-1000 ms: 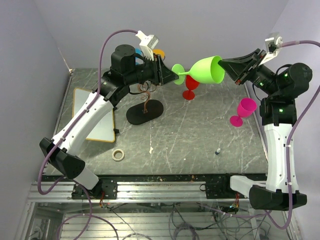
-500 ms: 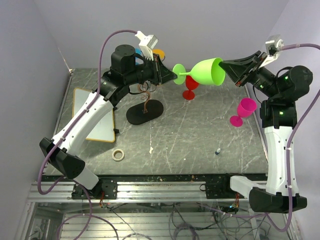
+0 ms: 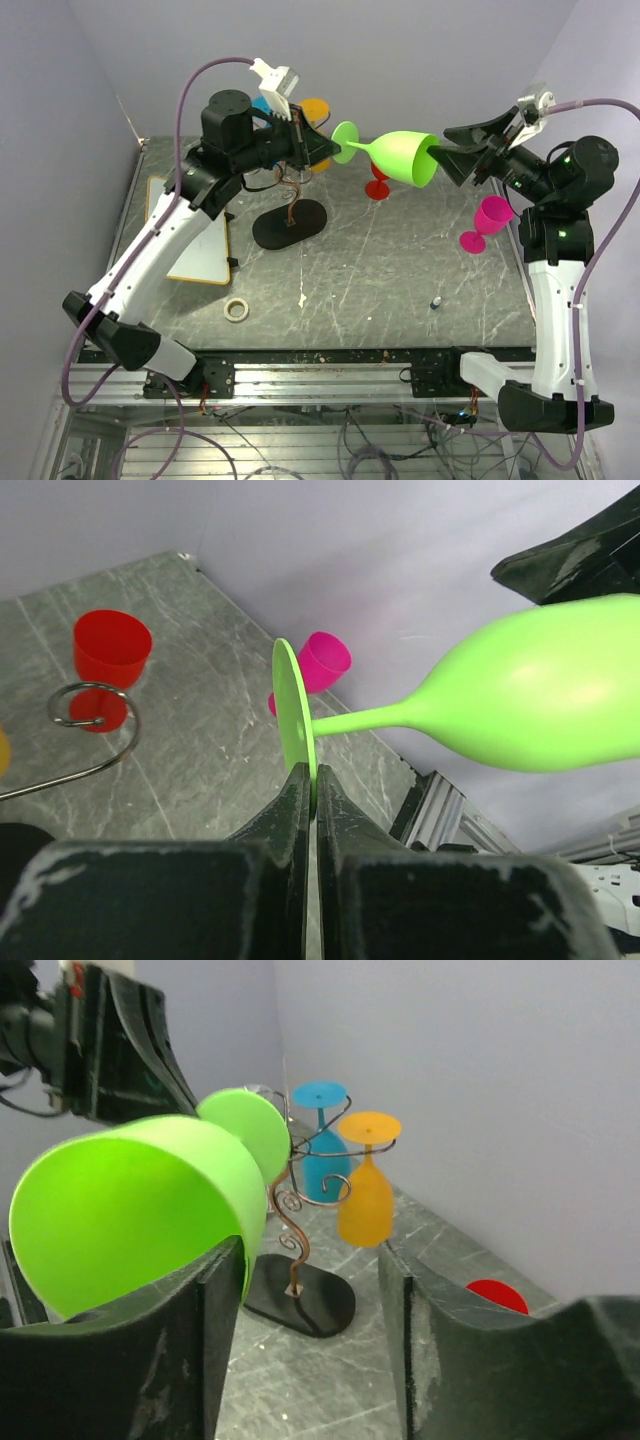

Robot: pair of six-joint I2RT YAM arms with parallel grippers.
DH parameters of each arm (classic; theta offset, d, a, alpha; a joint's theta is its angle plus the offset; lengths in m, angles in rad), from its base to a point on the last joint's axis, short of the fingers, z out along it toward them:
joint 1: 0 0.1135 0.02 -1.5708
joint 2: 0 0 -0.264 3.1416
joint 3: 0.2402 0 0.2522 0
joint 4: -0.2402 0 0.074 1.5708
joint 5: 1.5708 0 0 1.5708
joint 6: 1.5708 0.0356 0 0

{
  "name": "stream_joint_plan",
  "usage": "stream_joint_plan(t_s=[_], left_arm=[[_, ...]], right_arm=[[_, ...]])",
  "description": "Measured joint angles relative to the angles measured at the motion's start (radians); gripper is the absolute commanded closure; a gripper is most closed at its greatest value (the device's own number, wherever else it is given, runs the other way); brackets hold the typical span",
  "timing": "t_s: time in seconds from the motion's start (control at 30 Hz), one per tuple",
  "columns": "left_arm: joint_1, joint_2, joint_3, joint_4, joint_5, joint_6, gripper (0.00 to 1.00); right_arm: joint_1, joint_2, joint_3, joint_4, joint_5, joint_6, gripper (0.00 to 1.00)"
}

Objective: Place the wine glass upside down on the wine glass rack

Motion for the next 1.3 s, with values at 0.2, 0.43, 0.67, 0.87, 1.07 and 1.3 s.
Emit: stream_joint_plan(t_s=[0.2,0.43,0.67,0.87,1.07,1.3], left_arm=[[0.047,-0.072,-0.011,-0.034,-0.04,0.027,0.93],[0.079,-0.135,-0.011,-0.074,-0.107,0.106,0.93],[0.079,-0.199,-0.011,-0.141,-0.204,0.307,0.93],[0.079,-0.253,-0.011,-0.236,-0.284,0.585,0.93],[0.079,-0.352,-0.063,-0.346,-0.342,0.887,0.93],[0.079,-0.379,-0.09,-0.462,-0.372,1.152,0.93]], right_arm=[[0.002,-0.013,0.026,-0.139,-0.005,-0.129,0.25],[0.002,-0.016,0.115,-0.397,0.0,-0.349,0.16],[0.002,-0.061,0.082,-0.566,0.0,-0.545,0.14],[0.002,-0.1,-0.102,-0.59,-0.009,-0.707,0.11],[0.002,-0.024,-0.301,-0.59,-0.032,-0.811,0.09],[0.002,0.048,-0.389,-0.584,-0.064,-0.859,0.06]])
